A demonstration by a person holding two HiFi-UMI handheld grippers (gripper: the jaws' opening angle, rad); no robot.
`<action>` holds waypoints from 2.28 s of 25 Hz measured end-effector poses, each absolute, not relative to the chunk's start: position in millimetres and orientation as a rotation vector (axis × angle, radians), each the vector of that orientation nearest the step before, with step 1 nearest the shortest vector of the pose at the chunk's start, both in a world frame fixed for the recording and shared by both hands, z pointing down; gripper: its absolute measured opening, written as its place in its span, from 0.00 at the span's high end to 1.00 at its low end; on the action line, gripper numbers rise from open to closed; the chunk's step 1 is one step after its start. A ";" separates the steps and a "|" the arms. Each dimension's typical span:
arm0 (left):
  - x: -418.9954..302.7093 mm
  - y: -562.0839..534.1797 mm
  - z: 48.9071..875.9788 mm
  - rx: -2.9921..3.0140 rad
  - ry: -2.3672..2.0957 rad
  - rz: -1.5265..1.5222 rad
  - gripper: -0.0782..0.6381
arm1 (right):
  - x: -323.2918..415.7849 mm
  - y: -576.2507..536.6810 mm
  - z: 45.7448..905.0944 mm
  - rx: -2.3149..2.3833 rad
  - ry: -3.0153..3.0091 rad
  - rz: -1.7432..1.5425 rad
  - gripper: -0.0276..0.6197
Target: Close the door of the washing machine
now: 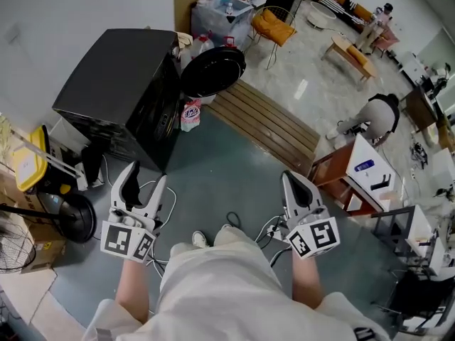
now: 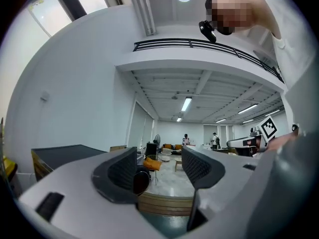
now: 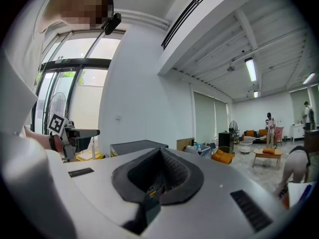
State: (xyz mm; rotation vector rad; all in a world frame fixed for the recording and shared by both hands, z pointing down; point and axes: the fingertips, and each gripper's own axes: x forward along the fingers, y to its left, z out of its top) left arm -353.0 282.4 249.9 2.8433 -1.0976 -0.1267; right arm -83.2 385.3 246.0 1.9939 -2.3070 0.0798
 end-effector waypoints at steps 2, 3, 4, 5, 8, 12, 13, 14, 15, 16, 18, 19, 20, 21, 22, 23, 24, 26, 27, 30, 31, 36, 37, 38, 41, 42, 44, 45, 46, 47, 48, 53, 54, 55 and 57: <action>-351.7 275.9 254.9 2.837 -1.084 -0.127 0.47 | -84.2 388.2 250.5 1.982 -2.293 0.098 0.96; -348.6 275.1 256.7 2.835 -1.074 -0.125 0.45 | -81.7 391.5 253.5 1.981 -2.281 0.115 0.96; -344.8 275.7 258.2 2.834 -1.060 -0.122 0.42 | -77.8 395.2 257.4 1.986 -2.267 0.140 0.96; -340.8 276.0 259.8 2.833 -1.042 -0.119 0.40 | -73.5 397.4 261.7 1.997 -2.256 0.168 0.96; -331.6 269.7 267.1 2.828 -1.007 -0.090 0.33 | -66.5 389.0 271.1 1.996 -2.250 0.202 0.96; -320.4 253.7 282.7 2.815 -1.001 0.005 0.30 | -59.2 358.6 283.3 1.966 -2.290 0.234 0.96; -315.8 246.8 285.0 2.816 -1.006 0.026 0.30 | -54.7 348.6 285.9 1.962 -2.301 0.243 0.96; -310.3 238.0 286.9 2.817 -1.012 0.044 0.30 | -49.3 337.0 288.2 1.957 -2.313 0.248 0.96; -303.7 226.9 289.0 2.819 -1.019 0.061 0.30 | -42.7 323.9 290.5 1.952 -2.325 0.250 0.96; -295.7 214.0 291.6 2.820 -1.027 0.076 0.30 | -34.5 309.5 293.6 1.947 -2.336 0.251 0.96; -275.1 184.4 298.0 2.815 -1.044 0.105 0.30 | -12.7 277.9 302.5 1.945 -2.350 0.268 0.96; -262.5 168.6 300.8 2.807 -1.053 0.115 0.30 | 0.7 260.9 307.2 1.945 -2.355 0.283 0.96; -248.3 152.6 302.8 2.797 -1.060 0.122 0.30 | 15.2 243.1 310.4 1.945 -2.360 0.296 0.96; -232.4 136.6 303.5 2.788 -1.065 0.129 0.30 | 30.5 224.4 311.4 1.943 -2.368 0.302 0.96; -214.3 120.5 302.5 2.786 -1.067 0.142 0.30 | 46.9 204.8 310.1 1.936 -2.379 0.299 0.96; -194.6 104.0 300.1 2.789 -1.068 0.158 0.30 | 64.1 184.4 307.4 1.925 -2.391 0.290 0.96; -174.6 87.6 297.1 2.792 -1.075 0.171 0.30 | 81.3 164.1 305.0 1.904 -2.406 0.282 0.96; -139.4 57.9 292.5 2.779 -1.110 0.190 0.30 | 111.0 126.7 303.9 1.831 -2.440 0.275 0.96; -124.8 45.3 291.1 2.767 -1.132 0.198 0.30 | 122.5 109.6 303.8 1.786 -2.461 0.268 0.96; -88.5 13.9 287.9 2.754 -1.180 0.238 0.30 | 150.8 59.1 297.8 1.689 -2.524 0.224 0.96; -79.9 3.2 287.2 2.756 -1.194 0.252 0.30 | 157.8 42.1 295.8 1.678 -2.541 0.217 0.96; -62.2 -43.7 290.1 2.717 -1.253 0.261 0.30 | 156.7 -10.2 295.3 1.616 -2.609 0.243 0.96; -58.9 -50.0 291.1 2.713 -1.251 0.267 0.30 | 155.2 -14.4 296.7 1.605 -2.614 0.258 0.96; -55.2 -56.0 292.0 2.716 -1.242 0.274 0.30 | 154.9 -17.7 298.7 1.602 -2.614 0.273 0.96; -45.6 -76.4 300.2 2.735 -1.198 0.284 0.30 | 160.1 -27.1 305.0 1.626 -2.582 0.296 0.96; -43.5 -83.3 306.6 2.736 -1.177 0.288 0.30 | 163.0 -29.3 307.3 1.645 -2.560 0.302 0.96; -40.5 -97.7 321.7 2.740 -1.128 0.313 0.30 | 167.5 -30.2 312.5 1.693 -2.509 0.337 0.96; -39.2 -105.7 327.6 2.749 -1.106 0.334 0.30 | 167.9 -28.8 314.8 1.709 -2.486 0.358 0.96; -37.4 -114.8 332.2 2.763 -1.086 0.355 0.30 | 167.5 -27.1 317.1 1.711 -2.464 0.376 0.96; -34.4 -125.8 336.6 2.776 -1.067 0.375 0.30 | 167.8 -26.7 320.1 1.706 -2.441 0.390 0.96; -30.1 -138.2 342.1 2.786 -1.047 0.395 0.30 | 169.7 -28.0 323.7 1.704 -2.415 0.404 0.96; -7.5 -191.3 394.0 2.829 -0.916 0.553 0.30 | 165.6 -38.0 349.7 1.714 -2.354 0.460 0.96; -3.6 -199.2 405.0 2.841 -0.896 0.583 0.30 | 160.0 -39.2 355.1 1.694 -2.362 0.453 0.96; 0.8 -207.7 415.4 2.849 -0.881 0.609 0.30 | 155.2 -41.4 359.8 1.670 -2.372 0.443 0.96; 11.6 -227.0 434.6 2.860 -0.851 0.658 0.30 | 150.5 -49.6 369.2 1.635 -2.385 0.428 0.96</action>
